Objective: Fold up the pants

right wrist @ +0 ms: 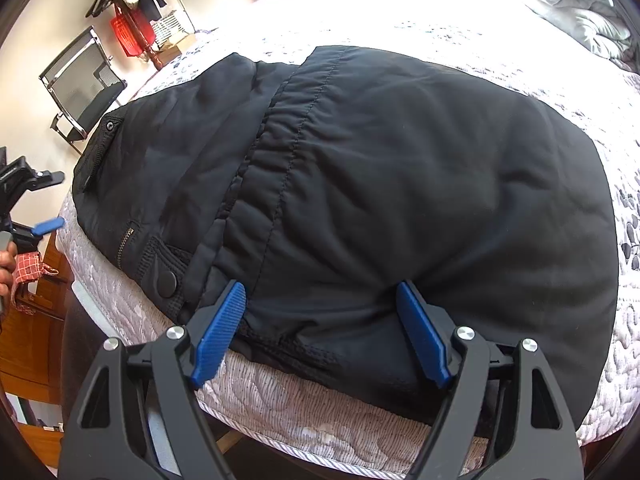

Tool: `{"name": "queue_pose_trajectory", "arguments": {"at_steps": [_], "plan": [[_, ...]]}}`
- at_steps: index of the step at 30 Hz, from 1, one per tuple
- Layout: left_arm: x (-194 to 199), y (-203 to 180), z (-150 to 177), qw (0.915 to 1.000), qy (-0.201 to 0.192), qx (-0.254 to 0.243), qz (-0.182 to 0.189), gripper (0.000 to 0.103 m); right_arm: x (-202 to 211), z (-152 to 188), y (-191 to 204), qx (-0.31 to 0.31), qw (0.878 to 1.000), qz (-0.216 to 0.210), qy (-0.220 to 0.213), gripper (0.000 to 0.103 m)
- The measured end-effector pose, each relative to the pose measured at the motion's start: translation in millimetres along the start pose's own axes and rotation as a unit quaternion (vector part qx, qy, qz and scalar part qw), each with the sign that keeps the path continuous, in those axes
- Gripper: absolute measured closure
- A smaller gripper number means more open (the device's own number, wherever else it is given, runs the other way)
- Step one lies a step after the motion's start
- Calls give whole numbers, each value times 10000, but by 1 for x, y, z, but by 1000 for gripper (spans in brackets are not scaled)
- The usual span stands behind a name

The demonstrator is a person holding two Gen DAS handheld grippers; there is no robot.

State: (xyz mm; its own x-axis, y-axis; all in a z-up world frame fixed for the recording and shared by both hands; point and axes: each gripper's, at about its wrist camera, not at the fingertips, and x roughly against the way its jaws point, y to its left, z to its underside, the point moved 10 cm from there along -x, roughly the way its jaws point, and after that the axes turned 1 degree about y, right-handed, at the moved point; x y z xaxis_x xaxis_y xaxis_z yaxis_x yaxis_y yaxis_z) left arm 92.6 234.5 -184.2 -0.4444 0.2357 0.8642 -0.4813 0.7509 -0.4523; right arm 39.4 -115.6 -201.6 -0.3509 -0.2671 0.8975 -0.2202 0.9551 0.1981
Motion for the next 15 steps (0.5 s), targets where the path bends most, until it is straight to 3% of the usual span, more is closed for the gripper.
{"name": "queue_pose_trajectory", "arguments": {"at_steps": [3,5,7,13,15], "plan": [[-13,19,-4,9991,292,290,38,21,0,1,1,-9,10000,29,-24,25],[-25,27,-3,9972,493,528,216,32,0,1,1,-14,10000,36,-31,25],[-33,29,-2,9948,605,698,424,36,0,1,1,-14,10000,34,-23,25],[-48,26,-3,9930,576,874,555,35,0,1,2,-1,10000,56,-6,24],[-53,10,1,9901,658,870,879,45,-1,1,2,0,10000,59,-10,24]]}}
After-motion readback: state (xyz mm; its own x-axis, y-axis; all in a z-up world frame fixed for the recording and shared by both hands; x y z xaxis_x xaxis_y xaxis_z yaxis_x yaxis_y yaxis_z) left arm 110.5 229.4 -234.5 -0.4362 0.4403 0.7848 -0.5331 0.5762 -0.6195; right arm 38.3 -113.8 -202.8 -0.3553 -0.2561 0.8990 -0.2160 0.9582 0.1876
